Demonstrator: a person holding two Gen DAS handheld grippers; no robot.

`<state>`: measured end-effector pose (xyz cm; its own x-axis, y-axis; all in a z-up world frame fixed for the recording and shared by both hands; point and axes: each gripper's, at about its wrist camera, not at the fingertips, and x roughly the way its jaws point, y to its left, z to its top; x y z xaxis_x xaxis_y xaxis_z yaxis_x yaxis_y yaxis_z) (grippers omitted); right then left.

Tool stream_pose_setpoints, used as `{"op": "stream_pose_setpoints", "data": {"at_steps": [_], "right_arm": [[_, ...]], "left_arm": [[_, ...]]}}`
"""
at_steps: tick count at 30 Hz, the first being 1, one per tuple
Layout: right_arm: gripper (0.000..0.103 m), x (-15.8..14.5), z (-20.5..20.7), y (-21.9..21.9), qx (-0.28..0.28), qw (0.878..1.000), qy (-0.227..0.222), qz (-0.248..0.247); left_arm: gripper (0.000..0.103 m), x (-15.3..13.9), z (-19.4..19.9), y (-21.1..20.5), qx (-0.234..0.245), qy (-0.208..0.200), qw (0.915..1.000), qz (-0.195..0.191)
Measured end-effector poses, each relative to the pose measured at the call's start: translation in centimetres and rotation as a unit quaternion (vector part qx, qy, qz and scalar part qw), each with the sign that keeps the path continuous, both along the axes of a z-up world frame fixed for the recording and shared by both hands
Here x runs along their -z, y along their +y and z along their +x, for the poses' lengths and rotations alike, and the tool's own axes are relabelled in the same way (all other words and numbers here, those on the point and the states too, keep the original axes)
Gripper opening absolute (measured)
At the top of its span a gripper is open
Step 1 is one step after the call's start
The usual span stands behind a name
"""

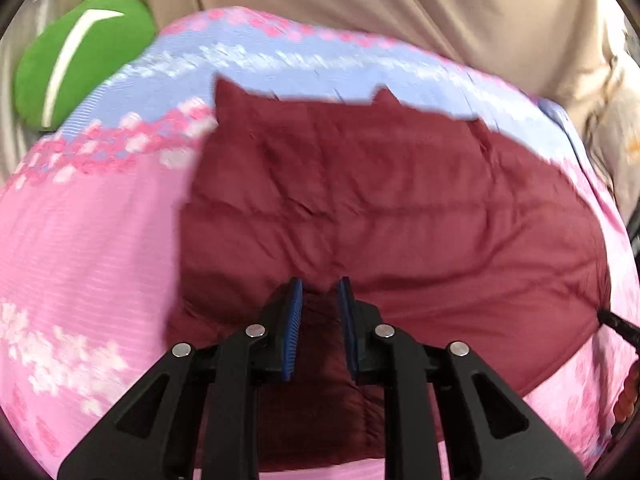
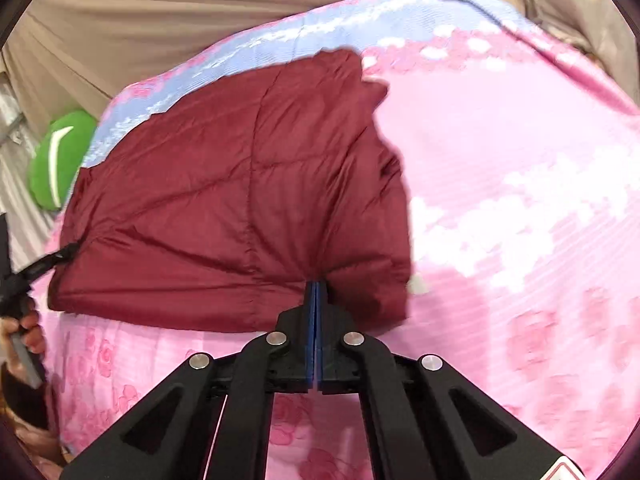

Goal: Fold large clothes
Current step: 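Grasp the folded jacket's edge with both grippers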

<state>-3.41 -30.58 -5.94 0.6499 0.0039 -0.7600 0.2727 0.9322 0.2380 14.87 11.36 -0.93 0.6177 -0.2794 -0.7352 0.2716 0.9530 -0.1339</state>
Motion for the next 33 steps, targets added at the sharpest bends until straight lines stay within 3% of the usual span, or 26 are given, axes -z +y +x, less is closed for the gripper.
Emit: {"op": "stream_pose_setpoints", "data": {"at_steps": [1, 3, 4, 8, 12, 16, 18, 20, 24, 29, 33], "right_arm": [[0.012, -1.3, 0.2, -0.3, 0.006, 1.0, -0.016, -0.011], [0.028, -4.0, 1.4, -1.0, 0.015, 0.998, -0.05, -0.021], [0.029, -5.5, 2.7, -1.5, 0.02, 0.997, -0.068, -0.028], [0.031, -8.8, 9.6, -2.9, 0.035, 0.995, -0.088, -0.032], [0.03, -9.0, 16.6, -0.9, 0.01, 0.996, -0.08, -0.04], [0.025, -5.3, 23.2, 1.6, -0.007, 0.99, -0.037, -0.137], [0.023, -2.8, 25.2, -0.9, 0.013, 0.992, 0.006, -0.122], [0.024, -2.3, 25.0, -3.2, 0.021, 0.998, 0.002, -0.058], [0.032, -1.6, 24.4, -3.7, 0.039, 0.997, -0.01, -0.072], [0.033, -1.7, 24.2, -4.9, 0.046, 0.998, -0.02, -0.041], [0.036, -4.4, 20.7, -4.0, 0.072, 0.995, -0.039, -0.058]], "left_arm": [[0.026, -1.1, 0.5, 0.6, -0.008, -0.013, 0.9998, -0.012], [0.055, -3.2, 2.3, 1.3, -0.033, -0.043, 0.9983, -0.022], [0.058, -3.9, 3.3, 1.5, -0.052, -0.056, 0.9969, -0.022], [0.058, -6.1, 8.2, 0.3, -0.079, -0.068, 0.9941, -0.032], [0.058, -5.8, 12.6, -3.1, -0.056, -0.05, 0.9958, -0.053], [0.058, -1.5, 17.2, -6.5, -0.055, -0.036, 0.9974, 0.031], [0.059, 0.8, 18.8, -6.5, -0.062, -0.014, 0.9967, 0.051], [0.061, 2.1, 19.8, -5.8, -0.064, 0.011, 0.9976, 0.025], [0.065, 2.6, 20.7, -5.9, -0.075, 0.01, 0.9966, 0.033], [0.067, 2.5, 20.7, -6.3, -0.08, 0.01, 0.9952, 0.056], [0.065, -0.5, 17.6, -6.0, -0.103, -0.039, 0.9901, 0.087]]}}
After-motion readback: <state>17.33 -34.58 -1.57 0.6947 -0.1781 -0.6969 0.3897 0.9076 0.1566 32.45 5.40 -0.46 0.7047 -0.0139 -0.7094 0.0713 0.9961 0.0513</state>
